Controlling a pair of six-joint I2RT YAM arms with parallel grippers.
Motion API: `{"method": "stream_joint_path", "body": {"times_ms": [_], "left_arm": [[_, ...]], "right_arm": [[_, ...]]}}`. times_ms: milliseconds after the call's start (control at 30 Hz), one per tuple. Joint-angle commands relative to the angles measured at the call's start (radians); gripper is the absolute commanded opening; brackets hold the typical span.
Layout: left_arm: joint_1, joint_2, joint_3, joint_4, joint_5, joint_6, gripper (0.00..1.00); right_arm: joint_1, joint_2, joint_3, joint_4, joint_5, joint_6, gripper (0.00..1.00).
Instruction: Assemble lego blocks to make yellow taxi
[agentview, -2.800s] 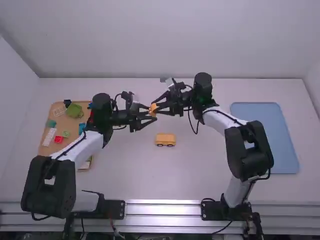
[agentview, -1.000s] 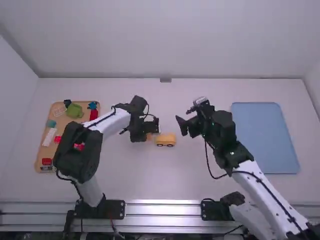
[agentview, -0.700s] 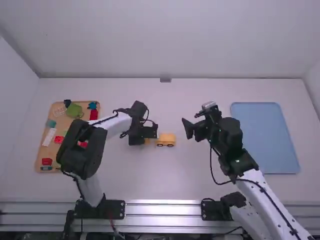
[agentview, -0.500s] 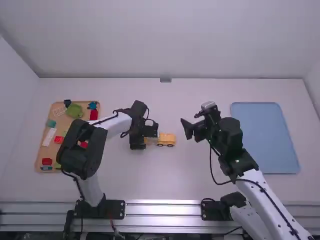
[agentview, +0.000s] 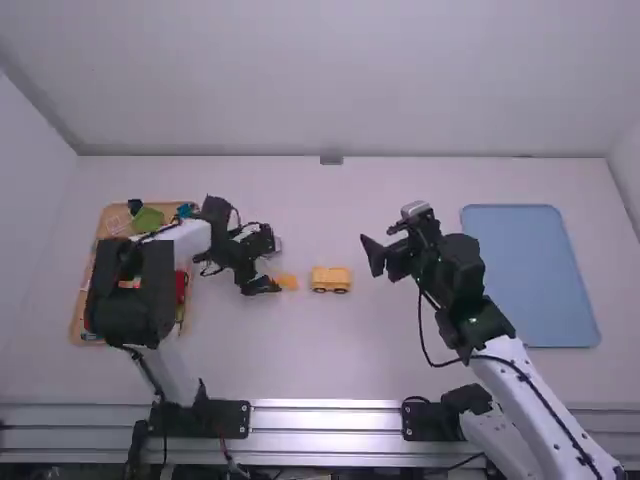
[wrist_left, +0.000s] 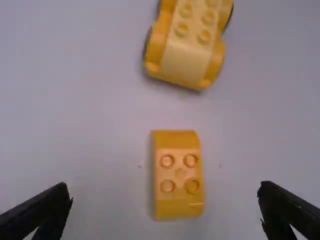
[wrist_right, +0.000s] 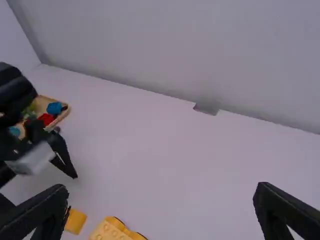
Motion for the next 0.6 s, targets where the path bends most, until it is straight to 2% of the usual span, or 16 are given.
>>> {"method": "stream_joint_path", "body": {"times_ms": [0, 67, 133, 200, 333, 400, 567], "left_arm": [[0.016, 0.006, -0.102, 0.074, 0.218, 0.039, 0.99], [0.019, 0.006, -0.148, 0.158, 0.217, -0.001, 0.99], [0.013, 0.006, -0.246, 0.367, 0.212, -0.131, 0.99], [0.011, 0.006, -0.299, 0.492, 0.209, -0.198, 1.0], [0.013, 0.006, -0.401, 0.74, 0.206, -0.294, 0.85], [0.012, 0.006, -0.451, 0.866, 0.178, -0.372, 0.73], [0.012, 0.006, -0.5, 0.94, 0.148, -0.419, 0.71]], "right_arm": [[-0.001, 0.035, -0.006, 0.025, -0.005, -0.011, 0.99], [-0.001, 0.054, -0.006, 0.045, -0.005, -0.011, 0.99], [-0.001, 0.089, -0.006, 0.077, -0.005, -0.011, 0.99], [-0.001, 0.106, -0.006, 0.097, -0.006, -0.01, 0.99], [-0.001, 0.131, -0.006, 0.133, -0.006, -0.01, 0.99], [-0.001, 0.129, -0.006, 0.136, -0.005, -0.01, 0.99], [-0.001, 0.128, -0.006, 0.132, -0.005, -0.011, 0.99]]}}
